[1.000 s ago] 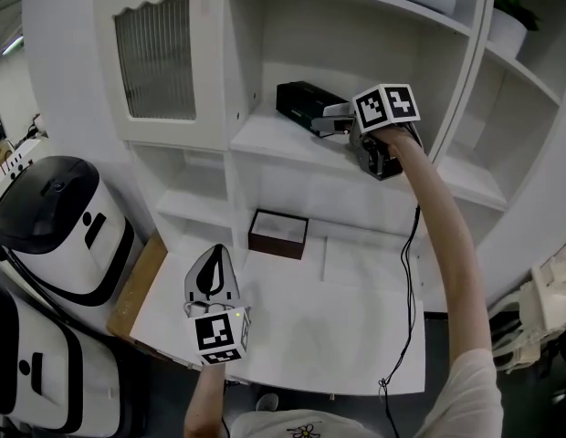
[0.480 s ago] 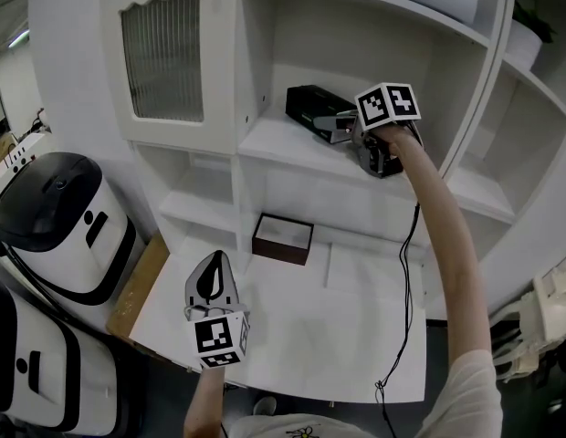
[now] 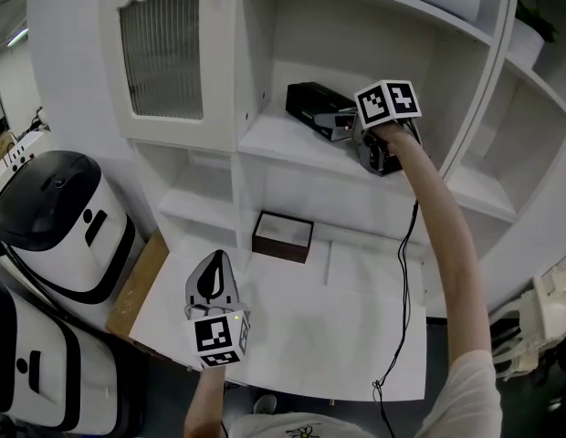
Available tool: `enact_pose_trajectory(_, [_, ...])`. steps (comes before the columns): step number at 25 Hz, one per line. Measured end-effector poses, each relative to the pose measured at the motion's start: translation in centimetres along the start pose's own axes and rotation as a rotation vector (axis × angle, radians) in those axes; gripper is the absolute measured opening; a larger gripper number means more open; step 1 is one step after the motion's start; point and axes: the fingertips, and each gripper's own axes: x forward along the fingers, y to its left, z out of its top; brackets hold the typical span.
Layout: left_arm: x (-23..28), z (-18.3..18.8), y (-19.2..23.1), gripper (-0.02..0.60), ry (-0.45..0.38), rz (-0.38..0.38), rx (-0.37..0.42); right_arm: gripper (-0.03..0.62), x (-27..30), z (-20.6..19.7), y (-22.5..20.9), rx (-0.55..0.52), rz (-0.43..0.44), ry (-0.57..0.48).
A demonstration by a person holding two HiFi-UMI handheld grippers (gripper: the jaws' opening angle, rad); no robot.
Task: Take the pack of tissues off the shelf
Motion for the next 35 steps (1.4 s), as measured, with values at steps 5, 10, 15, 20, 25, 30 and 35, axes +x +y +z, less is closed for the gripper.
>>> enact_pose_trajectory(5, [-0.3,0.3,0.3,0.0,0.002,0.007,0.017,0.462,-0.1,0.0,0.0,0.017,-0.02,-0.006])
enact_pose_trajectory(10, [-0.8,1.0,1.1,0.0,-0.013,0.021,-0.007,0.453,-0.5,0.7,0.1,0.049,-0.038,-0.034])
enact_pose_trajectory(15, [-1.4,2.0,1.2,0.0,-0.032,0.02,-0.019,0.453,-2.8,1.7,0.9,-0.005,-0.09,-0.125])
enact_pose_trajectory(20, [-1.8,3.6,0.3,0.0,-0.06,0.003,-0.007,0.453,-7.2,2.5,4.2,-0.137,-0.12,-0.255])
enact_pose_trajectory(25, [-2.5,5.2,-1.6,0.0,-0.092,-0.03,0.022,0.453,-11.6,1.4,7.5,-0.216,-0.153,-0.384])
enact_pose_trajectory(30, [-3.9,6.6,-3.1,0.0,-0.123,-0.041,0.079,0.452,-16.2,-1.3,11.0,-0.287,-0.213,-0.558])
enact_pose_trajectory(35, [-5.0,7.6,-4.4,0.0,-0.154,-0.04,0.107,0.453,-20.3,-5.7,14.4,-0.408,-0.335,-0.737])
